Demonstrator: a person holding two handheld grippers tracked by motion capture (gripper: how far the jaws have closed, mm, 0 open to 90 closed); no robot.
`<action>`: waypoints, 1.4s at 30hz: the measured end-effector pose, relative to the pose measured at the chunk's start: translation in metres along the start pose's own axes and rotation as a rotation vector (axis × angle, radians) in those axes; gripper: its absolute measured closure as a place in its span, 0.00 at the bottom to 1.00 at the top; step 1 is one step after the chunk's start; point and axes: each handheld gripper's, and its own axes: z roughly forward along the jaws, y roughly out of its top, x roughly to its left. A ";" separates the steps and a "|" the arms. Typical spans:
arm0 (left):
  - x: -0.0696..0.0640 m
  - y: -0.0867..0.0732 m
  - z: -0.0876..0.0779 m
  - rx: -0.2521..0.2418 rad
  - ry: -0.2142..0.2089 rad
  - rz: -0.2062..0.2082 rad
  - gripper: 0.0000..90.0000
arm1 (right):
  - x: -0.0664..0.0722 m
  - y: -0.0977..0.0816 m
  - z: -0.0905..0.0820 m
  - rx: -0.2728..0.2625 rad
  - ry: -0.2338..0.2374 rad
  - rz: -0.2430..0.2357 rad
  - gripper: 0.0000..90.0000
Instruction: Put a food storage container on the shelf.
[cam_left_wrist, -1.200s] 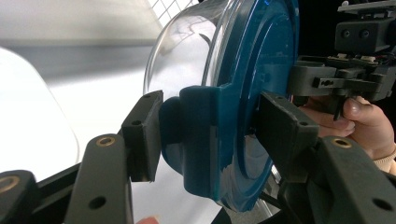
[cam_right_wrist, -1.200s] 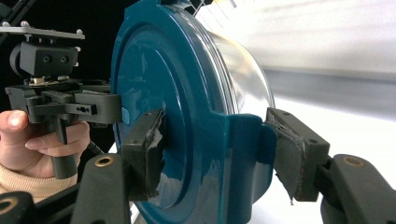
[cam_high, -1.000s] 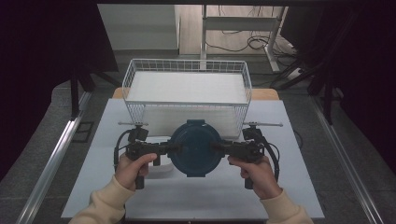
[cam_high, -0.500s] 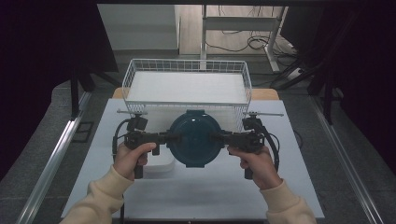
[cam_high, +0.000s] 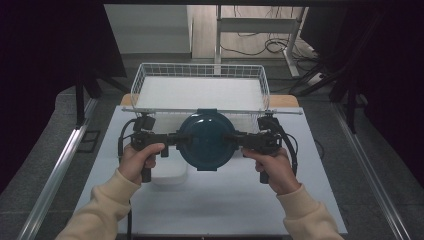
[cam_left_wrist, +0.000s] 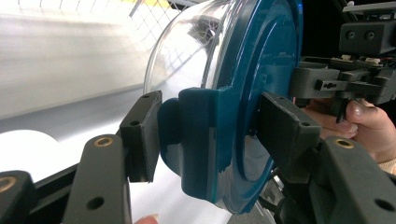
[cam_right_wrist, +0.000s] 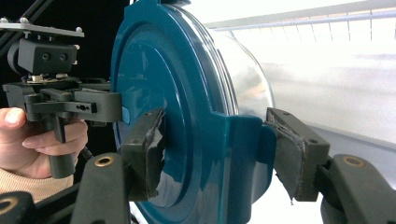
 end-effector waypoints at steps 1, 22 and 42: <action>0.000 0.001 -0.001 0.001 0.001 0.003 0.47 | 0.000 0.002 0.001 0.002 0.000 -0.001 0.44; -0.009 0.036 -0.009 -0.021 0.004 0.038 0.46 | 0.010 0.035 -0.002 -0.023 0.001 -0.033 0.44; -0.007 0.069 -0.015 -0.045 -0.003 0.038 0.45 | 0.015 0.065 0.000 -0.035 0.003 -0.049 0.45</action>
